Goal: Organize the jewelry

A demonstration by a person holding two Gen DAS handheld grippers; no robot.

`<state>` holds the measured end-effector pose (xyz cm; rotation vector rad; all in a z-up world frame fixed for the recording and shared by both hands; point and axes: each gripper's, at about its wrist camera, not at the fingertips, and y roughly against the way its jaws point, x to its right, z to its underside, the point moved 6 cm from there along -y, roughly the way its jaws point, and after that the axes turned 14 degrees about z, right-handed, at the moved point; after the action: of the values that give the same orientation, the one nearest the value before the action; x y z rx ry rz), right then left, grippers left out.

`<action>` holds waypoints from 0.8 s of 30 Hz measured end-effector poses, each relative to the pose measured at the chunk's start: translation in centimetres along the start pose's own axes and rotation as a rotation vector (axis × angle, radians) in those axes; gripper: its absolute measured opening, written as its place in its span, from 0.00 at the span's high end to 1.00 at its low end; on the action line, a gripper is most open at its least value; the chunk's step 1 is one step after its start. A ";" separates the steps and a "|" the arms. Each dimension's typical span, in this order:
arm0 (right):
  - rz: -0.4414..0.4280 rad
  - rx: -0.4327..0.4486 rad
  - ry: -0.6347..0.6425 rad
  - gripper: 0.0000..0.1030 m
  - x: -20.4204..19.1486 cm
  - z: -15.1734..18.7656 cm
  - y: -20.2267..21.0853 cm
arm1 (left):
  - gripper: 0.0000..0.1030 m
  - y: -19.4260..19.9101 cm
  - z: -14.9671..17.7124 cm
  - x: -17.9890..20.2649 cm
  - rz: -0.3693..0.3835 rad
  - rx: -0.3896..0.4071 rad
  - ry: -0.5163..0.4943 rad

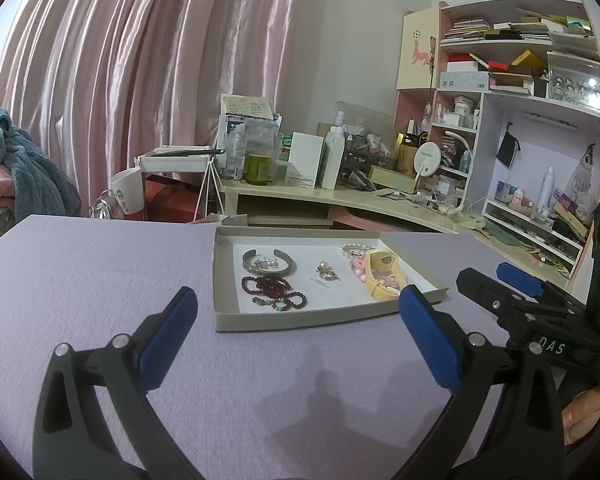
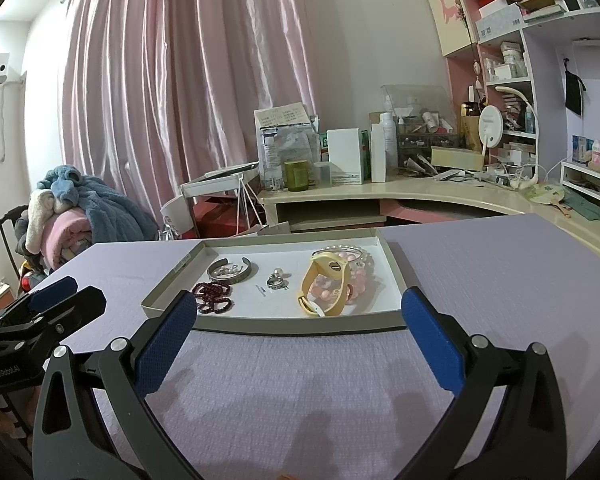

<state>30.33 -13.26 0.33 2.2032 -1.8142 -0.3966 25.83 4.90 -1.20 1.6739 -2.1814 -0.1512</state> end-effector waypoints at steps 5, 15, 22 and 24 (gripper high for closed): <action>-0.004 0.002 0.002 0.01 -0.3 -0.2 0.0 | 0.02 0.0 0.0 0.1 0.002 0.000 0.004; 0.003 -0.012 -0.007 0.01 -0.2 -1.1 0.3 | 0.02 0.1 -0.1 0.5 -0.031 -0.041 -0.008; 0.007 -0.036 -0.020 0.01 0.2 -1.4 0.4 | 0.02 0.2 -0.6 0.6 -0.032 -0.052 0.002; 0.008 -0.039 -0.018 0.01 0.1 -1.4 0.5 | 0.02 0.1 -0.7 0.8 -0.028 -0.055 0.008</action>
<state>30.43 -13.43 1.78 2.1727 -1.8087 -0.4476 25.78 4.29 -0.35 1.6729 -2.1285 -0.2096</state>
